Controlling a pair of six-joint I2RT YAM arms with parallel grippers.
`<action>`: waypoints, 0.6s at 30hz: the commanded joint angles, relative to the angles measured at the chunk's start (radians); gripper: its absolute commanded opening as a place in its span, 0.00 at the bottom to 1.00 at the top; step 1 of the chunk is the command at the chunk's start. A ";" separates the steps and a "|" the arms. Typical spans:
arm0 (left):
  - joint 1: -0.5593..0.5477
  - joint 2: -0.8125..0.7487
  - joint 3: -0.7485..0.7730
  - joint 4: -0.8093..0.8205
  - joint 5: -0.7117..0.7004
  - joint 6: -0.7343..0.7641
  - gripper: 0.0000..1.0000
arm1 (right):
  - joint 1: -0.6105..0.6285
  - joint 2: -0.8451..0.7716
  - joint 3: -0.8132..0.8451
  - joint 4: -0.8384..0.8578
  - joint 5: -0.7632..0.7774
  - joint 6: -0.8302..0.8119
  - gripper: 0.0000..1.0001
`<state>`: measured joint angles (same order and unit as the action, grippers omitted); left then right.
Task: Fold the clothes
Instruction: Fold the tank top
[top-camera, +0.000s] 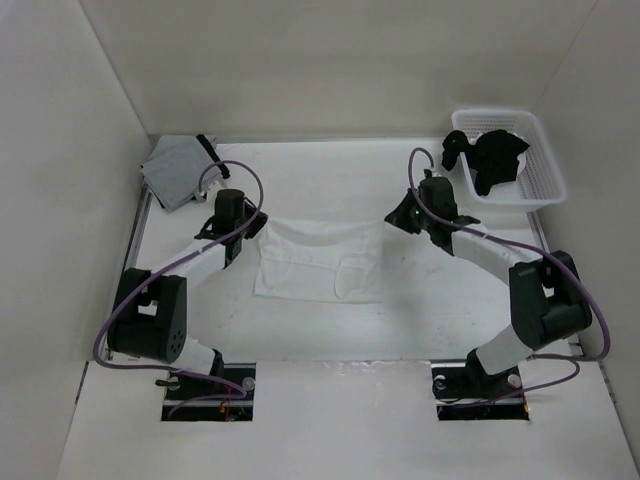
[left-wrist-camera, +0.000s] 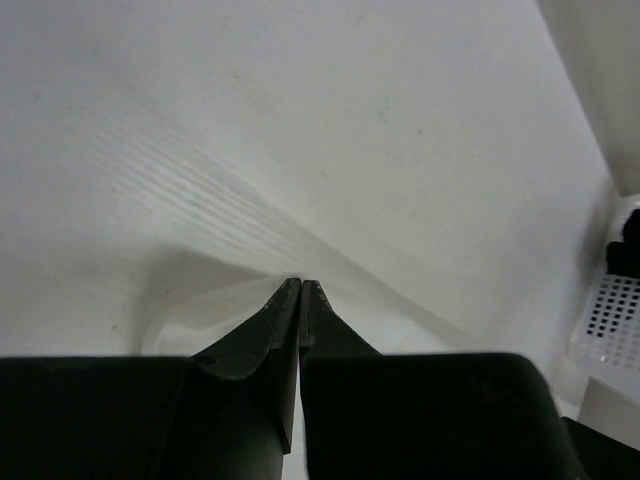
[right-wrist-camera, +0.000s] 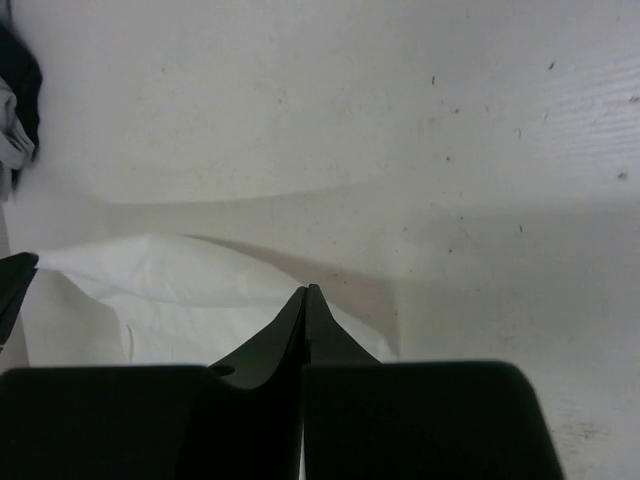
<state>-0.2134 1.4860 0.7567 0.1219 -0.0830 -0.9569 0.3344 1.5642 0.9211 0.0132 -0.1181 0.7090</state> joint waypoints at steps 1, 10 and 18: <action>0.006 -0.049 0.030 0.134 0.020 -0.016 0.01 | -0.008 -0.041 0.019 0.106 -0.046 -0.023 0.00; 0.024 -0.329 -0.285 0.179 0.074 -0.032 0.01 | 0.051 -0.289 -0.269 0.151 0.011 -0.011 0.00; 0.053 -0.512 -0.462 0.163 0.127 -0.034 0.02 | 0.189 -0.470 -0.451 0.096 0.092 0.012 0.01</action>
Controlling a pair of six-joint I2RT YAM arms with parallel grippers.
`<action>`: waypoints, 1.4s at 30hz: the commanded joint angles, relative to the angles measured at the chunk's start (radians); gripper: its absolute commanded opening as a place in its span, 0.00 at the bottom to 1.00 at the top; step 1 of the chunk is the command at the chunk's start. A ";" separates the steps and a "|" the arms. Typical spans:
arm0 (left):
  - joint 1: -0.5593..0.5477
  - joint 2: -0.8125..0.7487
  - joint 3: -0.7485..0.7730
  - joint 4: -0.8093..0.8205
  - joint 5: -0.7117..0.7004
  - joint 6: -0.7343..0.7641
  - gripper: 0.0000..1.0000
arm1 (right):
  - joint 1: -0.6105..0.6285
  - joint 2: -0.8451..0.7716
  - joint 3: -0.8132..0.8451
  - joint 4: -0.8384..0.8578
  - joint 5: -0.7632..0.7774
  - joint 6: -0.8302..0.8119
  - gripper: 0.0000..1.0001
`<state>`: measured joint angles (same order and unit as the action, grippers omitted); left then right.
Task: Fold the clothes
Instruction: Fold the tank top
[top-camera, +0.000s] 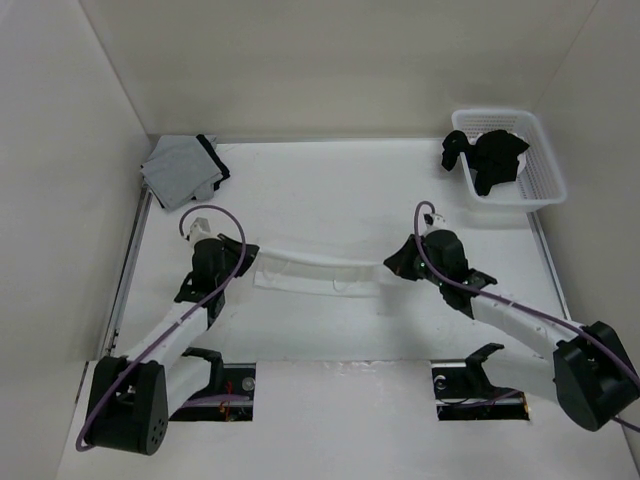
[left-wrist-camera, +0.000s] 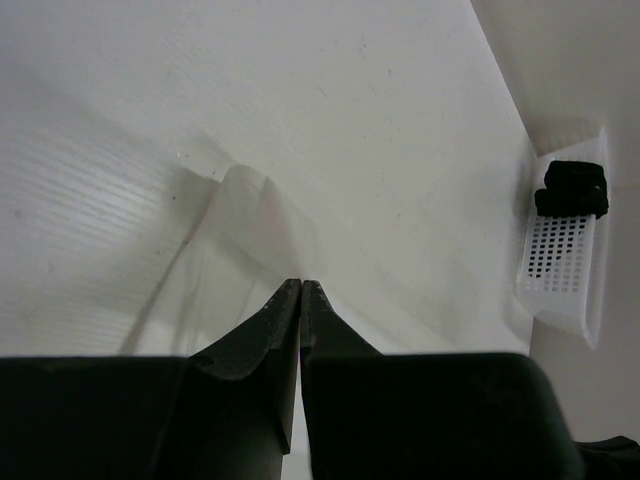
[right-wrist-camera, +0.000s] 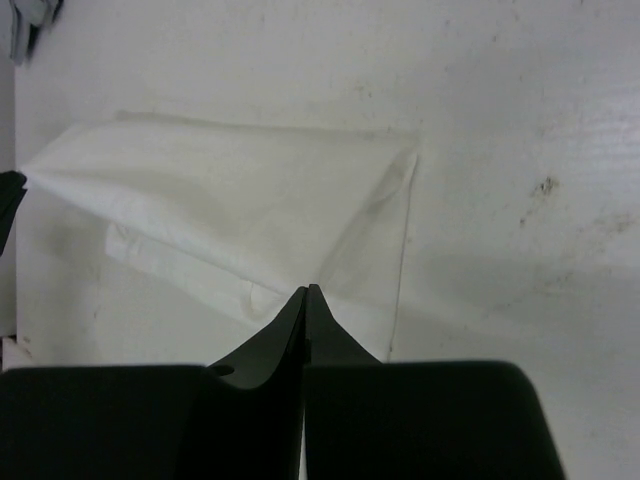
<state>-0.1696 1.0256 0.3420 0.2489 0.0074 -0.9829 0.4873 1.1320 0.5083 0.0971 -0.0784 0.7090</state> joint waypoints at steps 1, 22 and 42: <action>0.009 -0.070 -0.066 0.033 0.040 -0.008 0.02 | 0.050 -0.049 -0.057 0.009 0.060 0.021 0.01; -0.009 -0.429 -0.127 -0.220 0.008 -0.017 0.20 | 0.149 -0.152 -0.148 -0.025 0.118 0.124 0.46; -0.201 -0.093 -0.104 0.064 -0.089 0.000 0.21 | 0.043 0.221 -0.246 0.434 -0.014 0.343 0.03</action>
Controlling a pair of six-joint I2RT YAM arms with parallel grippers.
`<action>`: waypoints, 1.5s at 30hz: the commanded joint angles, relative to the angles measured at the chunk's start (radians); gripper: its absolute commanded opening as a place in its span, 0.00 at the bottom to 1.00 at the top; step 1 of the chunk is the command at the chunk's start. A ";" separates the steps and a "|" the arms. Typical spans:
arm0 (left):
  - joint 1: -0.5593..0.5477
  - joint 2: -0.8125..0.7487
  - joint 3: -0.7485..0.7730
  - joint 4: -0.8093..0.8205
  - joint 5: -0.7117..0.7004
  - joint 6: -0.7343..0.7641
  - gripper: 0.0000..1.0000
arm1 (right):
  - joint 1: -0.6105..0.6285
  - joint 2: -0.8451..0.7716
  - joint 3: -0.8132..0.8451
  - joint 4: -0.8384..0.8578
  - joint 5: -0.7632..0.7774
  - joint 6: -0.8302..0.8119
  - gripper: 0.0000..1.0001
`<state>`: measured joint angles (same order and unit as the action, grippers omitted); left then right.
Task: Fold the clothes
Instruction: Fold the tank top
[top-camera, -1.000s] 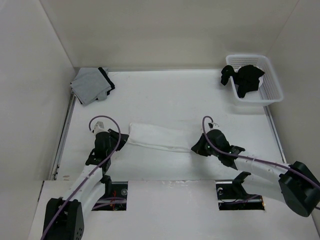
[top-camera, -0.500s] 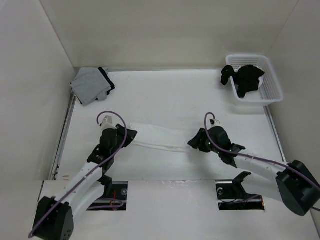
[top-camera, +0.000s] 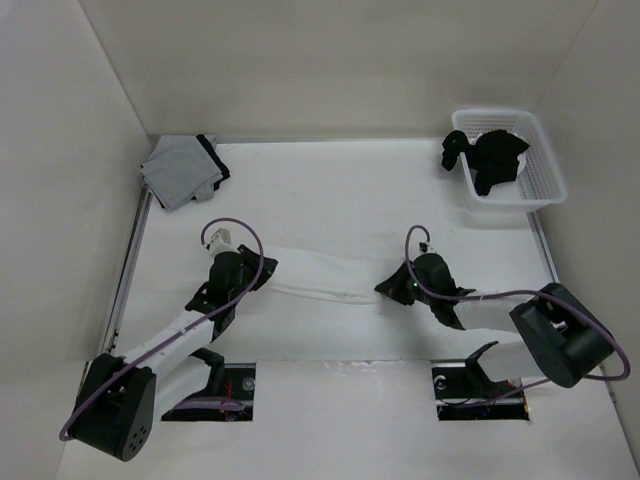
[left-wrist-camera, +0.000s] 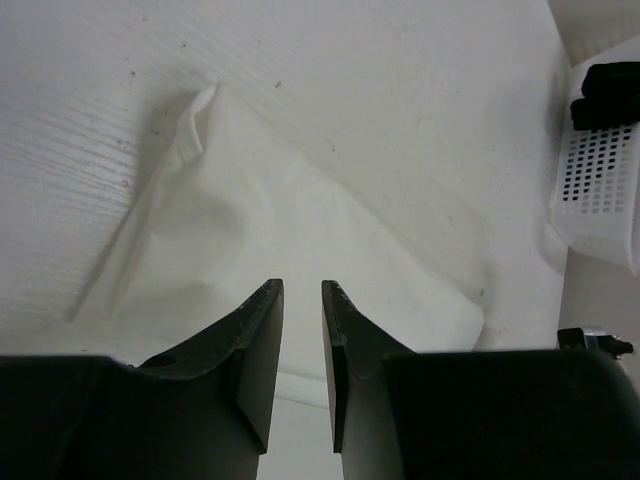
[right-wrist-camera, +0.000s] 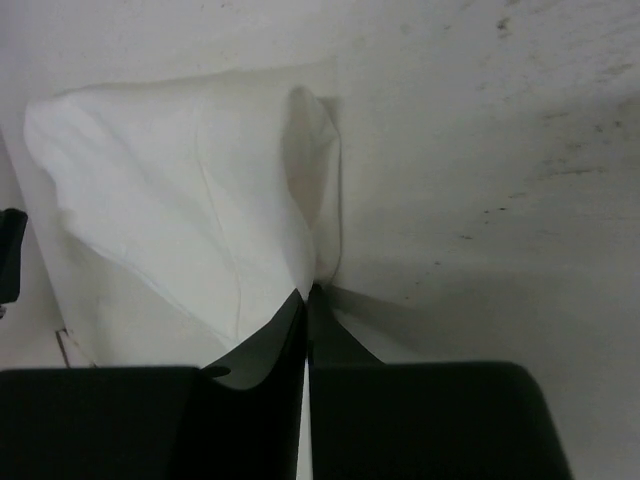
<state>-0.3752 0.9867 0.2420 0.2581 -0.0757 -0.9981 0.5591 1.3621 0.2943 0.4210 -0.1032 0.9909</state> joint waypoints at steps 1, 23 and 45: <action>0.003 -0.071 0.000 0.041 -0.006 0.016 0.21 | -0.043 -0.047 -0.049 0.104 0.023 0.064 0.01; -0.087 -0.204 -0.003 -0.010 0.019 -0.008 0.22 | 0.274 -0.109 0.647 -0.843 0.480 -0.273 0.01; 0.050 -0.257 -0.026 0.036 0.169 -0.022 0.24 | 0.502 0.261 0.933 -0.762 0.483 -0.302 0.25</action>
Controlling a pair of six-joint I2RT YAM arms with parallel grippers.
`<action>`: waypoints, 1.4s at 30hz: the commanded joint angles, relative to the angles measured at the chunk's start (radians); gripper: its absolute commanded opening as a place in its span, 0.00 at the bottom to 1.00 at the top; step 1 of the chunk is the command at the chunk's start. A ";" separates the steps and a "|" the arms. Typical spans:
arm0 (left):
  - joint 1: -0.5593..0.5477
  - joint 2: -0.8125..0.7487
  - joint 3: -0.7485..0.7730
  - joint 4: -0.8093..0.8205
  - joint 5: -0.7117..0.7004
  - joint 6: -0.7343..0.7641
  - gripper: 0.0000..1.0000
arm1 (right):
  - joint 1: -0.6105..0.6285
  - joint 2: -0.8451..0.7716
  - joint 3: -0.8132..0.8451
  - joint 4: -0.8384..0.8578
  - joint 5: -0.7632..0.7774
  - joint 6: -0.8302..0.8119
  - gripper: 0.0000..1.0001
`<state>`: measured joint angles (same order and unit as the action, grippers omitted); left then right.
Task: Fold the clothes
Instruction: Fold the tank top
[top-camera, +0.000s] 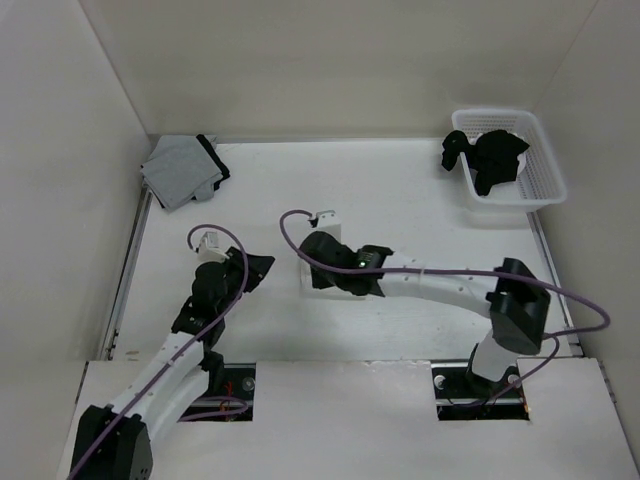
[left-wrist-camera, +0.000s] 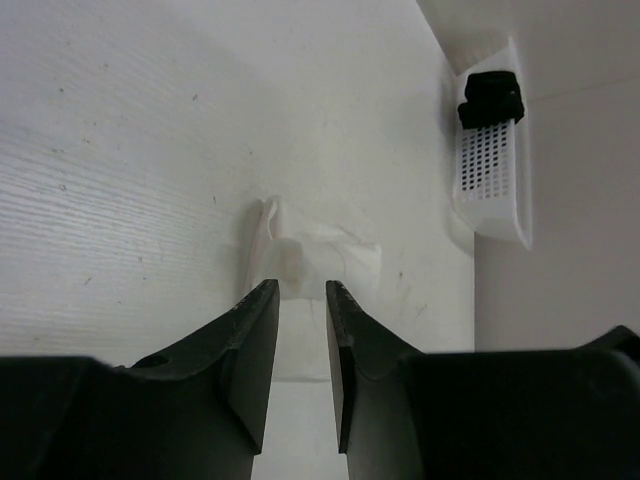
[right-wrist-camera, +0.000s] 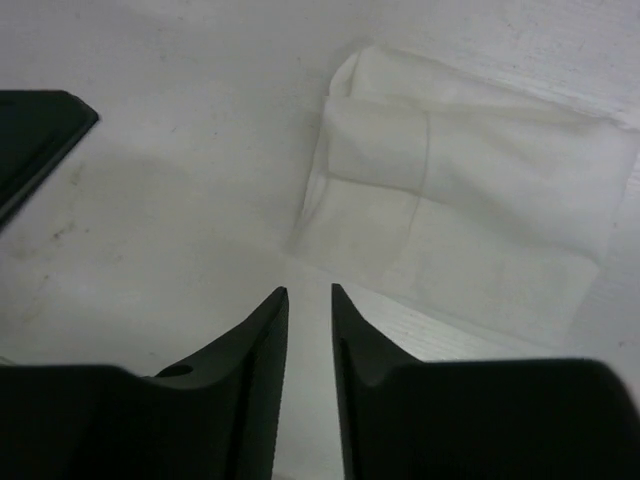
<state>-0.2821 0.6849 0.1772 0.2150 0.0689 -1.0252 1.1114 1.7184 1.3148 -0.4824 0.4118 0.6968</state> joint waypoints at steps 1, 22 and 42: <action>-0.074 0.074 0.047 0.108 0.011 0.005 0.24 | -0.078 -0.103 -0.130 0.184 -0.094 -0.002 0.18; -0.430 0.698 0.054 0.495 -0.245 -0.029 0.20 | -0.296 0.147 -0.261 0.699 -0.533 0.033 0.03; -0.446 0.757 0.016 0.534 -0.244 -0.073 0.19 | -0.423 0.336 -0.186 0.932 -0.640 0.200 0.02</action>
<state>-0.7208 1.4300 0.2096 0.7315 -0.1764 -1.0893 0.7048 2.0293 1.1042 0.3294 -0.2054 0.8379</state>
